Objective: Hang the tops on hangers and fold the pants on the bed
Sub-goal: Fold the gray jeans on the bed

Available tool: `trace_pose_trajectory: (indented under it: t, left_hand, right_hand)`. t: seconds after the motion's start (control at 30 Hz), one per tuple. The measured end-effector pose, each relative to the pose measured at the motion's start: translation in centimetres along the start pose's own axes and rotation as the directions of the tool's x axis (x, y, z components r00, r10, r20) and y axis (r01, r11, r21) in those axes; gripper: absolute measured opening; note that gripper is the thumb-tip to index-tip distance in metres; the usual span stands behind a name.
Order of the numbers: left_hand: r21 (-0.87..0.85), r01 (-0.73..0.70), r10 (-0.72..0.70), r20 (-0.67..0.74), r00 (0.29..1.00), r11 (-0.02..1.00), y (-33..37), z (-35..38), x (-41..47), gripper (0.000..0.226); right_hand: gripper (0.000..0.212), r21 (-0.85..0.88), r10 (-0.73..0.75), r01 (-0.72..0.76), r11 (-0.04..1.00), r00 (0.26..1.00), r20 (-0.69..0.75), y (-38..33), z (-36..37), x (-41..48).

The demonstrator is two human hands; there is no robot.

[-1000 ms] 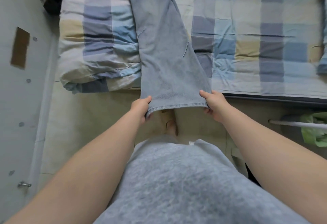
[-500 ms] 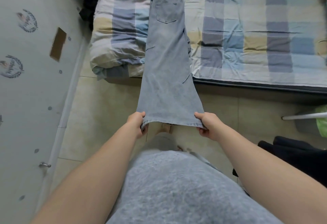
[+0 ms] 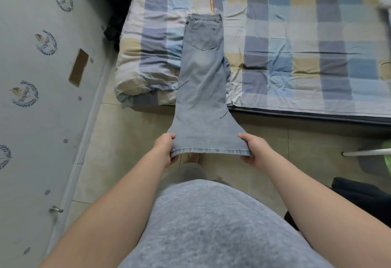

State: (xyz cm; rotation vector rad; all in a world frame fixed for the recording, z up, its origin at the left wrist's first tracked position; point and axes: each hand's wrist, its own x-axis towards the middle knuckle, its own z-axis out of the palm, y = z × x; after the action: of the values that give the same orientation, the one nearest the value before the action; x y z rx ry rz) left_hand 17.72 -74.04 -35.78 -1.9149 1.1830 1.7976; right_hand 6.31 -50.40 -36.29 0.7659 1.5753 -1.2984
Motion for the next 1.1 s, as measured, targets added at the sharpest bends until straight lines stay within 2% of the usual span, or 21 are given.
trace_pose_trajectory:
  t: [0.27,0.37,0.43,0.6,0.73,0.93,1.1]
  left_hand:
    - [-0.066,-0.034,0.038,0.07,0.997,0.997,13.6,5.6,4.4,0.017]
    - [-0.076,-0.032,0.042,0.127,0.991,0.997,20.3,7.9,7.0,0.035]
    - [-0.102,-0.009,0.025,0.152,0.988,0.995,24.7,9.4,8.6,0.039]
    - [-0.102,0.008,0.003,0.102,0.995,0.995,35.6,13.4,13.0,0.025]
    - [-0.098,0.013,-0.002,0.105,0.994,0.995,42.8,16.4,18.4,0.025]
    - [-0.143,0.028,-0.006,0.151,0.988,0.989,51.8,22.1,27.5,0.016]
    - [-0.096,-0.075,0.089,0.151,0.985,0.993,58.1,27.3,34.7,0.014]
  right_hand:
    - [0.011,0.102,-0.066,0.072,0.992,0.996,-0.06,-13.8,3.0,5.3]
    - [0.015,0.134,-0.045,0.053,0.99,0.997,-0.061,-20.3,4.7,8.1]
    - [0.014,0.162,-0.025,0.039,0.986,0.996,-0.086,-24.8,6.0,10.0]
    - [0.011,0.161,-0.018,0.04,0.986,0.991,-0.134,-35.3,9.2,15.9]
    - [0.007,0.113,-0.017,0.035,0.993,0.988,-0.152,-42.2,11.7,22.4]
    - [0.01,0.148,-0.007,0.031,0.989,0.987,-0.162,-50.7,14.2,33.5]
    - [0.012,0.152,-0.036,0.052,0.987,0.994,-0.105,-56.3,15.9,42.6]
